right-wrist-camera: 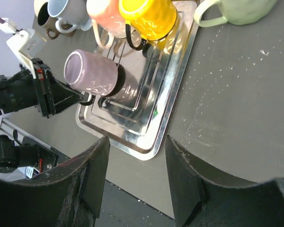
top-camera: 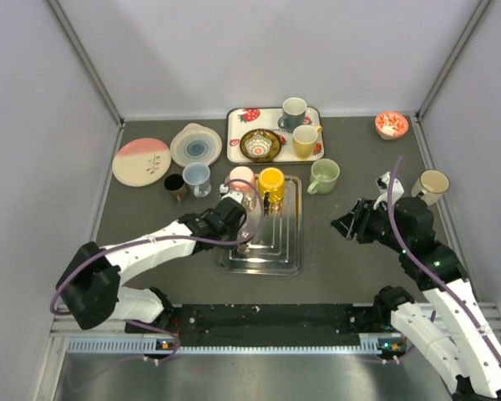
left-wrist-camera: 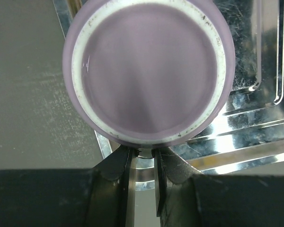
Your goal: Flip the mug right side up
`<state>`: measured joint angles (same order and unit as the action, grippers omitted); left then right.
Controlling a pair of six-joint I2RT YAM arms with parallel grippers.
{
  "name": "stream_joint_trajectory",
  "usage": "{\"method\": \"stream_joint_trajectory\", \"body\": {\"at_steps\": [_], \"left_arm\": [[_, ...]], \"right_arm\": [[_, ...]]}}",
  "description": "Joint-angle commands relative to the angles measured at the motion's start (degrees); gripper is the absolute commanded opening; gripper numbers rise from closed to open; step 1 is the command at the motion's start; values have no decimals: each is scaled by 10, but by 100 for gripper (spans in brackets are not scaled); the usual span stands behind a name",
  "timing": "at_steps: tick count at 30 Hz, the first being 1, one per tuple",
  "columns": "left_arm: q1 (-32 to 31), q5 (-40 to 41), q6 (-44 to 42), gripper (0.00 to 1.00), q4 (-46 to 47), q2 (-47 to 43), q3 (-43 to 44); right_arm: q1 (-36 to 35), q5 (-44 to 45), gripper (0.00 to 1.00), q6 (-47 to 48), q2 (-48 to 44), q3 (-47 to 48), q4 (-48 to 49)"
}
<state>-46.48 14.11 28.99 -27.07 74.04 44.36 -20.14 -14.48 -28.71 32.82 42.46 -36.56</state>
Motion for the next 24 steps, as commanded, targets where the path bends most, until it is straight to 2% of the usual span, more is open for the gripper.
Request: {"method": "stream_joint_trajectory", "body": {"at_steps": [1,14,24], "left_arm": [[9,-17,1,0,41,24,46],[44,15,-5,0,2,116,96],[69,30,-16,0,-15,109,97]], "right_arm": [[-6,14,51,15,1,6,5],[-7,24,51,24,12,1,5],[-6,31,52,30,23,6,6]]}}
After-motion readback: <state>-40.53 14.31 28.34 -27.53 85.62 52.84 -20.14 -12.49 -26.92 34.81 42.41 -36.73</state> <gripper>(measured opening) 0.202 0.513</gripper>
